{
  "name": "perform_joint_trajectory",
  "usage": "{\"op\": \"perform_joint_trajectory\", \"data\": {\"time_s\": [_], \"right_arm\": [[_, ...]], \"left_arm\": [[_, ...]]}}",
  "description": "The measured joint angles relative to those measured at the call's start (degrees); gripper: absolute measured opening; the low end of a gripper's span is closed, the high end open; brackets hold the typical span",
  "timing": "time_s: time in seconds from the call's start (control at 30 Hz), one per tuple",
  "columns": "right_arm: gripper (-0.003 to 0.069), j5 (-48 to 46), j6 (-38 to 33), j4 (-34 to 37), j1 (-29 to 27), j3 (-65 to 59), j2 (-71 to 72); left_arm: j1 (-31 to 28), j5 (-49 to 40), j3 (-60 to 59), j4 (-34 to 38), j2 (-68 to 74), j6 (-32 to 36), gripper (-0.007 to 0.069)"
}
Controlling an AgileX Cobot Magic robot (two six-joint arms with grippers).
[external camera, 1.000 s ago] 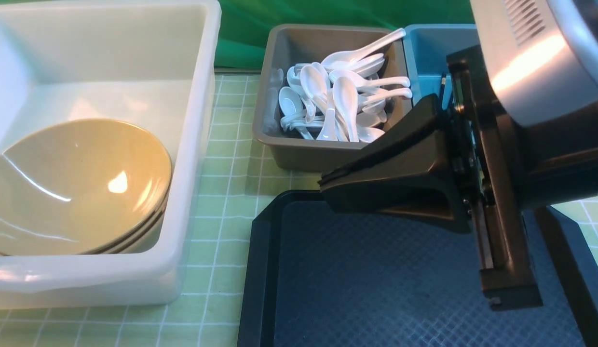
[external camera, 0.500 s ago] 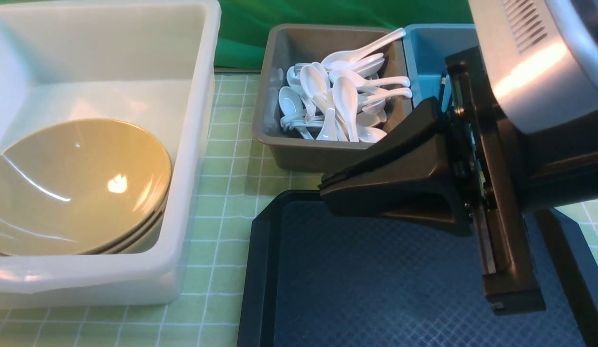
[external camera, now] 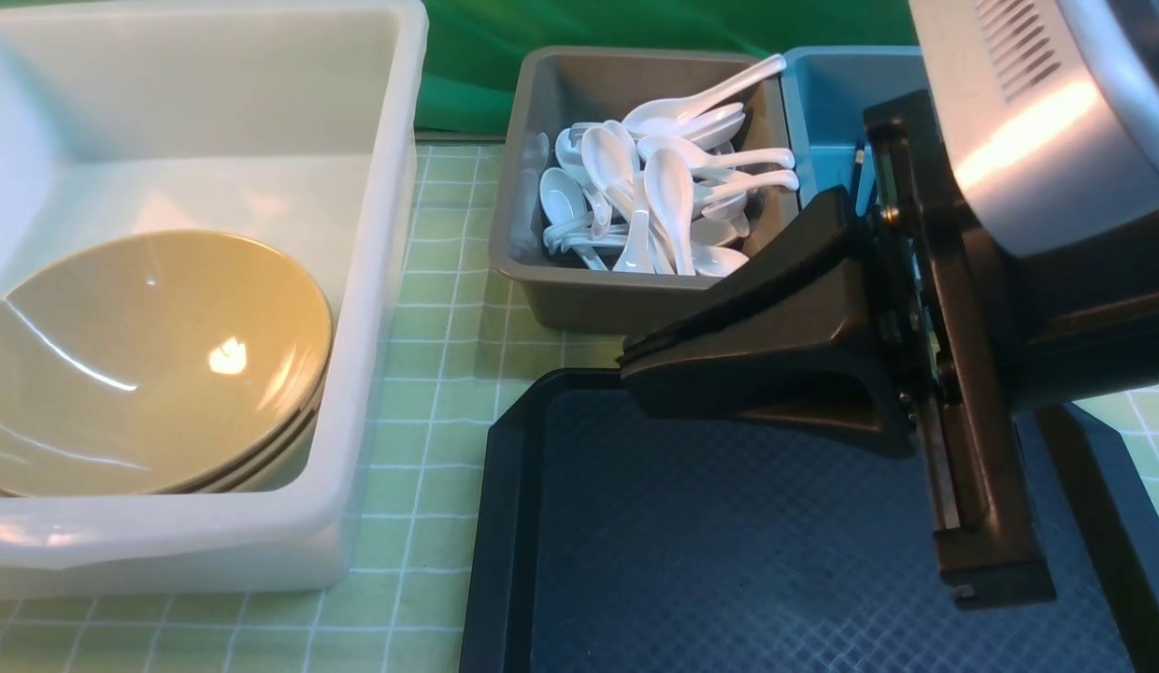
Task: On green table put chopsticks spoon bowls plates into blue grey white boxes.
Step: 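Place the white bowl into the white bin with the other dishes with the left gripper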
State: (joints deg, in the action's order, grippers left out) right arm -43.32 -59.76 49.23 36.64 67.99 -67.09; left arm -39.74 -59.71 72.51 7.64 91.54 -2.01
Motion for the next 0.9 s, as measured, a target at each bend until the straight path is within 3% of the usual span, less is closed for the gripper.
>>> {"op": "perform_joint_trajectory", "data": {"time_s": [0.23, 0.27, 0.43, 0.6, 0.73, 0.9], "right_arm": [[0.0029, 0.0, 0.0, 0.1, 0.0, 0.0, 0.0], [0.0030, 0.2, 0.0, 0.1, 0.0, 0.0, 0.0], [0.0036, 3.0, 1.0, -3.0, -0.4, 0.0, 0.0], [0.0038, 4.8, 7.3, -7.7, -5.3, 0.0, 0.0], [0.0041, 4.8, 13.8, -12.2, -14.5, 0.0, 0.0], [0.0047, 2.8, 22.6, -15.5, -28.2, 0.0, 0.0]], "left_arm": [[0.0, -3.1, 0.0, -0.8, 0.0, -2.5, 0.0452], [0.0, -4.1, 0.0, -1.3, 0.0, -3.3, 0.0514], [1.3, -7.5, 1.4, -0.7, -0.7, -3.2, 0.0636], [8.0, -9.9, 4.2, 2.2, -5.0, 0.0, 0.0649], [21.8, -8.9, 5.2, 6.3, -10.4, 4.8, 0.0642], [37.6, -3.1, 5.3, 7.6, -12.0, 9.2, 0.0557]]}}
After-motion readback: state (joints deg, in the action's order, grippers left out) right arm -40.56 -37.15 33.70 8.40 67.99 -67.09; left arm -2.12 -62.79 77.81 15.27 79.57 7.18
